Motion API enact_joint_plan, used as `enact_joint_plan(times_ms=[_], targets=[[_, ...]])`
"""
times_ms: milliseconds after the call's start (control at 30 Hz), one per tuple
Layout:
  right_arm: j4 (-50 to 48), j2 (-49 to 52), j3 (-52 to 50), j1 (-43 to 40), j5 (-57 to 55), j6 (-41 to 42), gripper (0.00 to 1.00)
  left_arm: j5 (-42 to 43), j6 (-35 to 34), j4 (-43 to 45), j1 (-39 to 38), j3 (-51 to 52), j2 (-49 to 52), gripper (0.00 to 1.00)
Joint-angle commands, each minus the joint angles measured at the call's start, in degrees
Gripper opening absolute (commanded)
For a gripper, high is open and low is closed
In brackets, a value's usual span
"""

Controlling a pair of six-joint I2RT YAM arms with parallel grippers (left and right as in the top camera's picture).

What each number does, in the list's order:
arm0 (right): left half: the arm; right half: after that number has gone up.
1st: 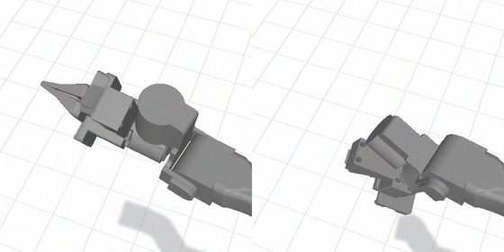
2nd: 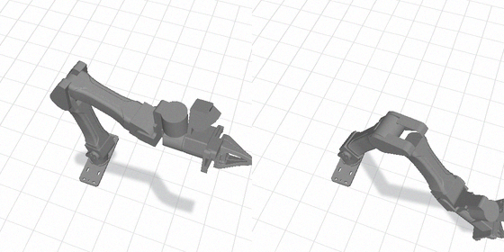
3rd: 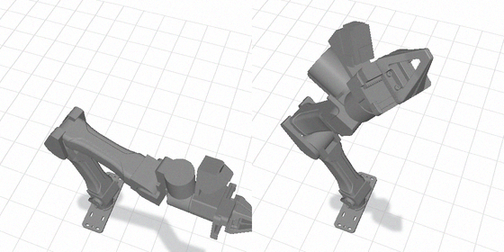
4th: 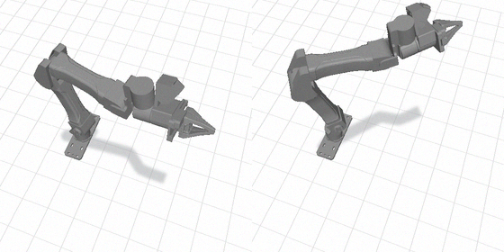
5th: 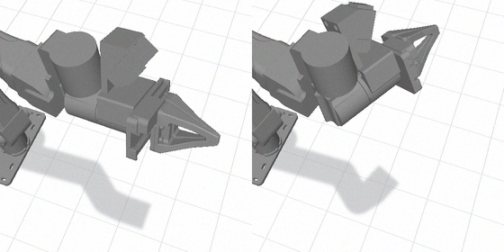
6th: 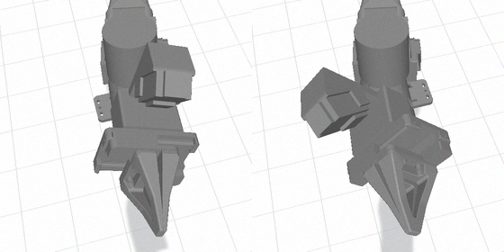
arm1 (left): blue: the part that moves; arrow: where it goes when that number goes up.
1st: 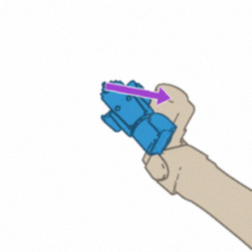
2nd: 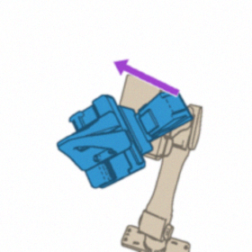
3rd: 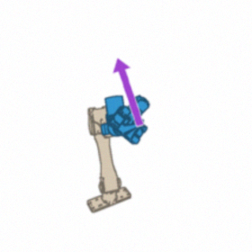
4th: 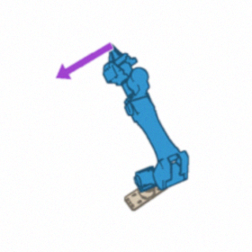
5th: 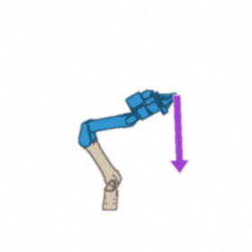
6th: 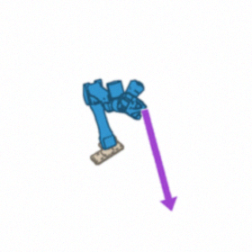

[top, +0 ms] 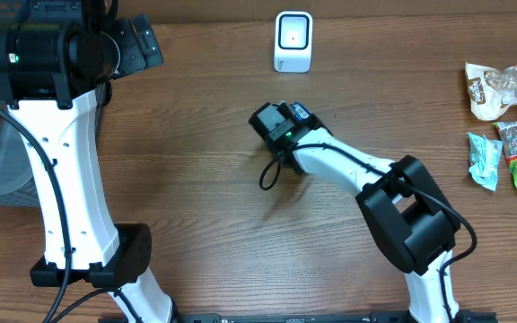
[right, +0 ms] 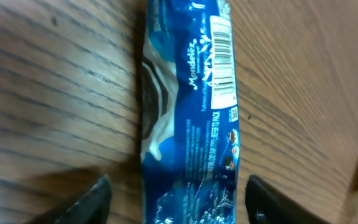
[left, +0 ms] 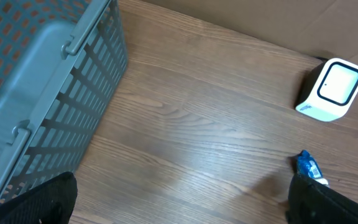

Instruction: Scan the item barcode

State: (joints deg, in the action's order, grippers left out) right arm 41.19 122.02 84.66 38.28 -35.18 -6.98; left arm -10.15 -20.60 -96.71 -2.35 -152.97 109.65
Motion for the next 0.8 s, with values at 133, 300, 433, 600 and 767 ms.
enact_joint_plan(times_ms=[133, 300, 433, 600, 767], targets=[[0.28, -0.15, 1.18, -2.1, 7.37, -0.55, 0.31, -0.76, 0.46, -0.09, 0.09, -0.02, -0.24, 1.0], [0.2, -0.15, 1.18, -2.1, 6.8, -0.59, 0.26, -0.76, 0.46, -0.09, 0.09, -0.02, -0.24, 1.0], [0.33, -0.57, 1.79, -2.08, 7.56, -0.33, 0.22, -0.76, 0.46, -0.09, 0.09, -0.02, -0.24, 1.0], [4.79, -3.13, 7.78, -2.82, 19.17, -0.35, 0.04, -0.76, 0.46, -0.09, 0.09, -0.02, -0.24, 1.0], [7.63, -4.83, 17.62, -7.37, 42.12, 1.77, 0.04, -0.76, 0.44, -0.09, 0.09, -0.02, -0.24, 1.0]])
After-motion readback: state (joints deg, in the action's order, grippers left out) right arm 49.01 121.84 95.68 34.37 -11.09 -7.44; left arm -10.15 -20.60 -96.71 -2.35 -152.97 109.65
